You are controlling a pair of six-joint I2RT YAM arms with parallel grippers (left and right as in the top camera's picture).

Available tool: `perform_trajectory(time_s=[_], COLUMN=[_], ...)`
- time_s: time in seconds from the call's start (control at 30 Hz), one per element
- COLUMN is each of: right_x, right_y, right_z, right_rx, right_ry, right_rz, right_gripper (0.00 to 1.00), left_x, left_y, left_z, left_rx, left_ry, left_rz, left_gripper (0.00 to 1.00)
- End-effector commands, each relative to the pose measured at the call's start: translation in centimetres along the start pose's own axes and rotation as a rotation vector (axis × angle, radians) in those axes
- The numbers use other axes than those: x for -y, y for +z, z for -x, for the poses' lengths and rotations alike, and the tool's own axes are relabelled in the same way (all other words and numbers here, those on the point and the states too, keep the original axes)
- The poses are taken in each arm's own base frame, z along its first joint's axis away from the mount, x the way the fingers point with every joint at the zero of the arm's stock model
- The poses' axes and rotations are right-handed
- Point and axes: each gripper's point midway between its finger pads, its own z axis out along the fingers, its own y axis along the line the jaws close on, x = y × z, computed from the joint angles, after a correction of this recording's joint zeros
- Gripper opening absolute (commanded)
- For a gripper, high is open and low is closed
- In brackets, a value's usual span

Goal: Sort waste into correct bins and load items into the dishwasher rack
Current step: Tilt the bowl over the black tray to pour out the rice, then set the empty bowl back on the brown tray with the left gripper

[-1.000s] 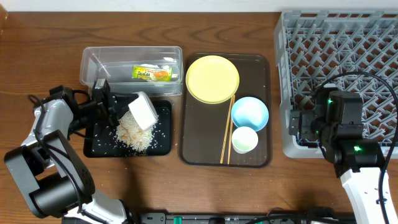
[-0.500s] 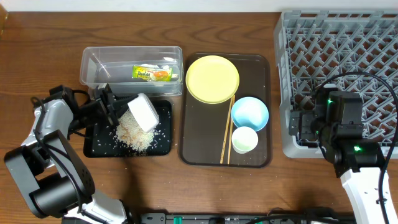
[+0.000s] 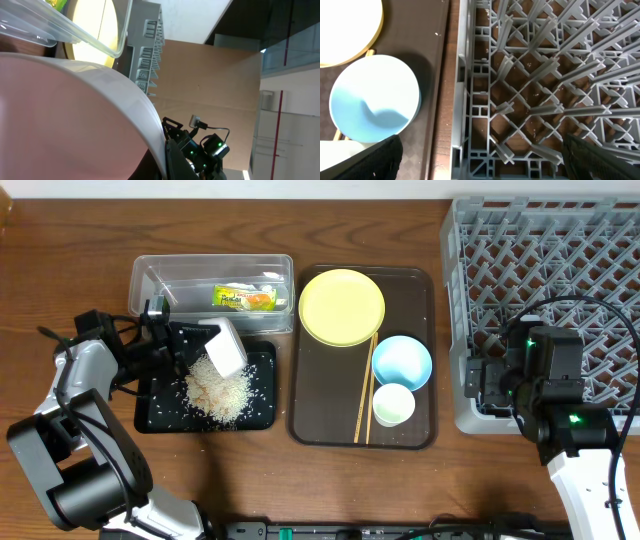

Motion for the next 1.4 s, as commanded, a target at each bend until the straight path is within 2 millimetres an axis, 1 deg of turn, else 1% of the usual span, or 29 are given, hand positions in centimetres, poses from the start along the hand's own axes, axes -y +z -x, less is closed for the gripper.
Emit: perform_trajectory(time_s=[0.0,0.13,0.23,0.33,0.47,0.57,0.67,0.77,0.8,0.83,1.03,1.1,1.23,1.37], right_x=[-0.5,-0.5,-0.5,-0.5,-0.5,-0.5,-0.5,-0.5,-0.5,-0.5,-0.5,-0.5,-0.5,-0.5], right_y=[-0.3,-0.3,-0.3,-0.3,-0.3,-0.3,-0.3,-0.3,-0.3,-0.3,-0.3,-0.3,-0.3,-0.3], right_z=[0.7,0.7,0.7,0.7,0.8,0.8,0.8,0.8,0.8,0.8,0.8,0.8,0.8,0.8], right_rx=[0.017,0.018,0.018,0.018,0.021,0.021,0.022,0.022,0.022,0.022,0.022,0.022,0.022,0.022], right_ry=[0.002,0.002,0.003,0.003,0.003,0.003,0.003,0.003,0.003,0.003,0.003,0.003,0.003,0.003], right_rz=[0.013,0.013,0.013,0.013,0.013,0.013,0.013,0.013,0.013,0.013,0.013,0.013,0.013,0.013], right_gripper=[0.99,0.99,0.99,0.99,0.99,0.99,0.99,0.99,0.99,0.99,0.99,0.99,0.99,0.99], left_x=[-0.1,0.3,0.2,-0.4,-1.5,-1.4,-0.9,-0.9,-1.2,-1.5,-4.5,-5.5,-7.3,-9.2], left_y=[0.0,0.2,0.7,1.7,2.9,4.4,6.7,9.2,10.3,11.0,14.1,15.1,17.5,19.4], left_z=[-0.1,-0.4,-1.1,-2.2,-3.9,-5.2,-6.7,-7.9,-8.4,-8.8,-11.0,-11.8,-13.5,-14.3], left_rx=[-0.001,-0.007,-0.02,-0.044,-0.061,-0.087,-0.131,-0.175,-0.191,-0.196,-0.27,-0.297,-0.368,-0.414], left_ry=[0.004,0.033,0.073,0.126,0.205,0.314,0.473,0.6,0.639,0.656,0.813,0.852,0.896,0.918], left_rz=[-0.006,0.0,0.074,0.211,0.456,0.573,0.64,0.679,0.704,0.731,0.896,0.927,0.927,0.92], left_gripper=[0.06,0.06,0.06,0.06,0.06,0.06,0.06,0.06,0.06,0.06,0.06,0.06,0.09,0.1])
